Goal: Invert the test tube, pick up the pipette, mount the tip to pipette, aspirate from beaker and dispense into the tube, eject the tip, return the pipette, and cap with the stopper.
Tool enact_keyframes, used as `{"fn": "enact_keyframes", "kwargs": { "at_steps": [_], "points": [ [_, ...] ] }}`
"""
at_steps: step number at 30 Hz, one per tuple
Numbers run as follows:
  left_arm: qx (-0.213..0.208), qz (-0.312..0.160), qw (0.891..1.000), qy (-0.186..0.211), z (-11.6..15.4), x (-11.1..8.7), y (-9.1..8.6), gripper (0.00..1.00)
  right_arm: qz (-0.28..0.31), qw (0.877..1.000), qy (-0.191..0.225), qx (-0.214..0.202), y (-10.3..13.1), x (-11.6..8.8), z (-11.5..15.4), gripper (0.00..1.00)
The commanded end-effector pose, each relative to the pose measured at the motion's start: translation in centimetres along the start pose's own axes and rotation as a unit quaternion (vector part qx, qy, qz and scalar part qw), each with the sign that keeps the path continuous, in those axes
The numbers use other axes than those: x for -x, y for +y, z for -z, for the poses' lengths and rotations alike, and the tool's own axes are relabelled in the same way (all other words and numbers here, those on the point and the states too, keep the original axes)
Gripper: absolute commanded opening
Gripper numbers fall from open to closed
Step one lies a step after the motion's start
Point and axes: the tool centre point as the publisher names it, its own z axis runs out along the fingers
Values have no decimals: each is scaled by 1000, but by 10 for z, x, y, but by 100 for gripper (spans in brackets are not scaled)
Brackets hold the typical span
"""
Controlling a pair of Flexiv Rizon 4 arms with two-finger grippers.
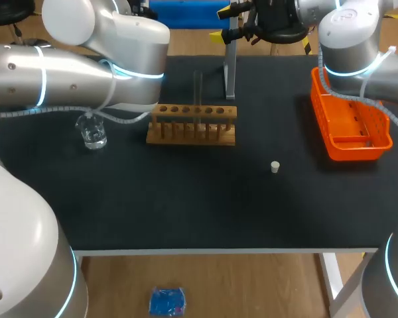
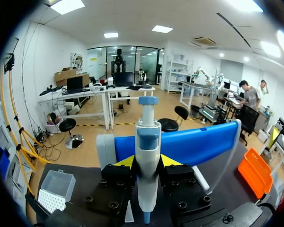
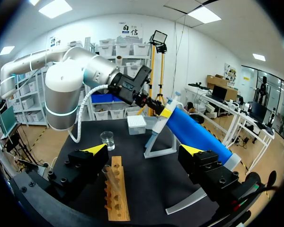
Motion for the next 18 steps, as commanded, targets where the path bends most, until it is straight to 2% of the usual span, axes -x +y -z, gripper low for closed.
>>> {"fn": "enact_keyframes", "kwargs": {
  "at_steps": [1, 18],
  "points": [
    [4, 0, 1000, -3, -5, -2, -3, 0, 0, 1000, 1, -1, 0, 0, 1, 100],
    [9, 3, 1000, -9, -11, -3, 2, 0, 0, 1000, 1, -1, 0, 0, 1, 100]
  ]
}}
